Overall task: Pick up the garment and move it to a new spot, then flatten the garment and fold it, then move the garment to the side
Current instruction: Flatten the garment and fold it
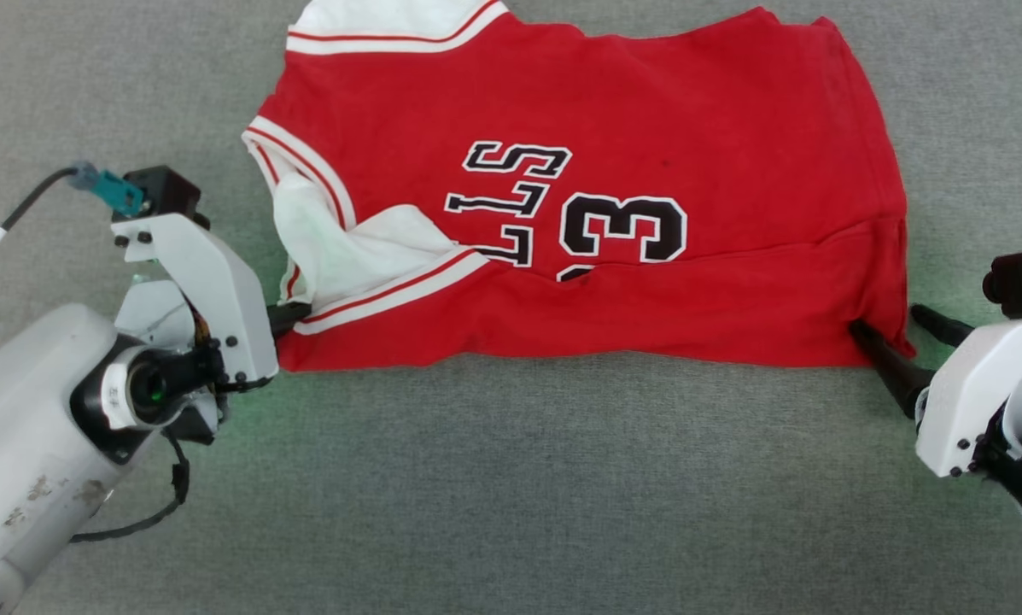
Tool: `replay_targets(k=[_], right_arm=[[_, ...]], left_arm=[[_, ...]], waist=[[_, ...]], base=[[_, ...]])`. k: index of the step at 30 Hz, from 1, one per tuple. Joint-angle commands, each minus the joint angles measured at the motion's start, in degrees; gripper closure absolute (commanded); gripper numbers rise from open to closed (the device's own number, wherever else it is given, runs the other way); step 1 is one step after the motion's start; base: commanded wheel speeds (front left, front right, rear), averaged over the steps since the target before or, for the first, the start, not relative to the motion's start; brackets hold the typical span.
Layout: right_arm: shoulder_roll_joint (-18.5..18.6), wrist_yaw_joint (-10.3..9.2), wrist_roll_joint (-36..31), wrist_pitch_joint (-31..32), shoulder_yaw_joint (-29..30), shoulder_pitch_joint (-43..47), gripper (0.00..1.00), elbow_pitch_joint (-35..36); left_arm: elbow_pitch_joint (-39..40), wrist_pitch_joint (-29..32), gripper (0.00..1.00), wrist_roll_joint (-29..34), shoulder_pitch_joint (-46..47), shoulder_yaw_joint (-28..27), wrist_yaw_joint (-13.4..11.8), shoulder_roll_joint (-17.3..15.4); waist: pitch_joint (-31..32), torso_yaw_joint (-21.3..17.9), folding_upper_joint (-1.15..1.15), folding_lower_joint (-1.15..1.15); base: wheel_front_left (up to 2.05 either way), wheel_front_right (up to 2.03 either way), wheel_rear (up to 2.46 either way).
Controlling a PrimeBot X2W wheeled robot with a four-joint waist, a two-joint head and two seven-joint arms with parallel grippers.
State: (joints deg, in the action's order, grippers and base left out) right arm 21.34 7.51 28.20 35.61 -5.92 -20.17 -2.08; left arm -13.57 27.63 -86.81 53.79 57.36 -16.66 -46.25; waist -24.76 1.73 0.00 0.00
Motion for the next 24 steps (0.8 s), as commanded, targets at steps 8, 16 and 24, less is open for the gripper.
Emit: replay_targets(k=[8,16,24], right_arm=[[-0.9,-0.01,-1.3,10.9,-1.9,0.8,1.0,-1.9],[0.8,-0.03,-0.8,13.3,1.6,1.6,1.0,2.1],[2.4,-0.06,0.7,15.5,4.8,3.9,1.0,5.6]], left_arm=[[-2.3,-0.2,1.0,0.0,-0.2,0.8,1.6,2.3],[-3.0,0.6,1.0,-0.3,-0.6,0.5,2.1,0.8],[0.2,1.6,1.0,-0.6,-1.5,0.2,0.5,-2.6]], waist=[[-0.1,1.4,0.0,0.0],[1.6,1.7,0.0,0.0],[3.7,2.5,0.0,0.0]], base=[[0.0,0.0,0.0],[0.0,0.0,0.0],[0.0,0.0,0.0]])
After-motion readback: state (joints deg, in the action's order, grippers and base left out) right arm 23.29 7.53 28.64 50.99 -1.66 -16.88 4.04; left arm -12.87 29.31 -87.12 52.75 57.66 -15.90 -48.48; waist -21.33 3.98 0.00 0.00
